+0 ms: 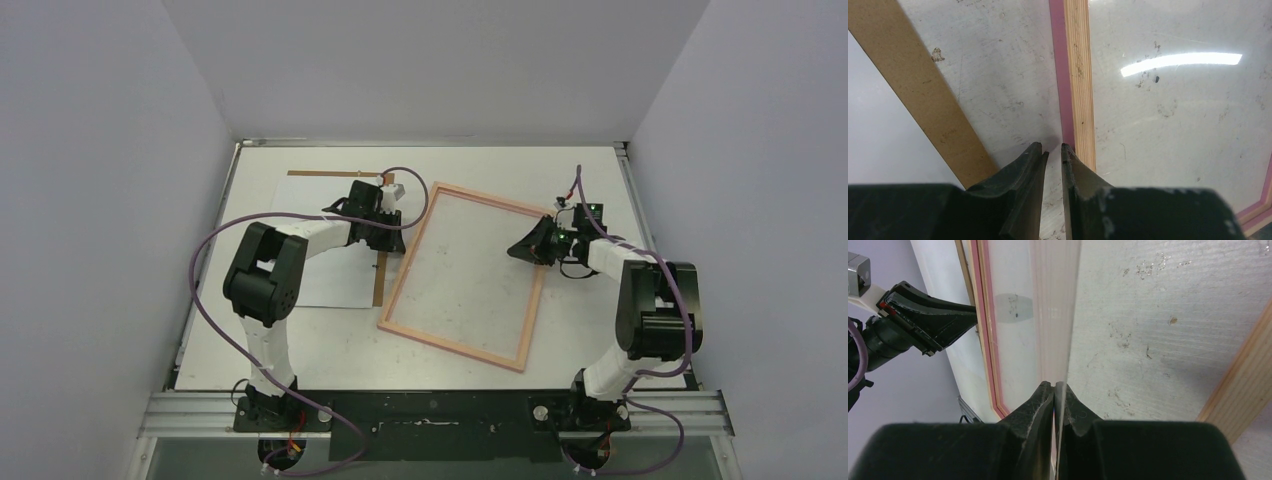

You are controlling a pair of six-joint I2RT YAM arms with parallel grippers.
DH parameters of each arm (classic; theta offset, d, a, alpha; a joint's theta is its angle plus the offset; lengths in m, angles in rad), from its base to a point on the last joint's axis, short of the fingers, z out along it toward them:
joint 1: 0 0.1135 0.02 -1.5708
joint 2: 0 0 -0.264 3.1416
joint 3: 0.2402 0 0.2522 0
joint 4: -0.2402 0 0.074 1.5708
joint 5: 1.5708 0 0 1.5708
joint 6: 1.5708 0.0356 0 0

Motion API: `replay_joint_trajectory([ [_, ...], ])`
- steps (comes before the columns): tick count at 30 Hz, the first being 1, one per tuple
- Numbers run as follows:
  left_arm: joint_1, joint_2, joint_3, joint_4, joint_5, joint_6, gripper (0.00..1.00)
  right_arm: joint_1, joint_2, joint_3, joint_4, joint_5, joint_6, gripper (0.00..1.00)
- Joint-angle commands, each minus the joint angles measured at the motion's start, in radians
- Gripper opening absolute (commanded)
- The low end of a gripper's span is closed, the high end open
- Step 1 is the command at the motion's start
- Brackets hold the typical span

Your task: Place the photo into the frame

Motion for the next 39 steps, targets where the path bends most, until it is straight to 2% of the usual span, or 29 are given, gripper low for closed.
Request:
replay_joint_trajectory([
  [1, 0.000, -0.004, 0.029, 0.008, 0.001, 0.009, 0.17, -0.006, 0.024, 0.004, -0.011, -0.012, -0.031, 0.05],
  [13, 0.000, -0.004, 0.025, 0.008, 0.001, 0.009, 0.17, -0.004, 0.040, 0.006, 0.013, -0.005, -0.005, 0.05],
  [17, 0.000, -0.005, 0.027, 0.007, 0.002, 0.010, 0.17, 0.008, 0.039, 0.025, -0.037, 0.053, -0.026, 0.10],
  [19, -0.001, -0.005, 0.030, 0.005, 0.004, 0.009, 0.17, 0.017, 0.033, 0.043, -0.079, 0.108, -0.041, 0.16],
  [26, 0.001, -0.009, 0.035, -0.003, 0.008, 0.009, 0.17, 0.069, -0.002, 0.130, -0.241, 0.278, -0.093, 0.61],
  [32, 0.005, -0.017, 0.035, -0.008, 0.012, 0.008, 0.17, 0.123, -0.013, 0.214, -0.370, 0.409, -0.124, 0.77],
  [39, 0.005, -0.022, 0.033, -0.009, 0.015, 0.006, 0.17, 0.160, 0.001, 0.285, -0.474, 0.520, -0.154, 0.85],
])
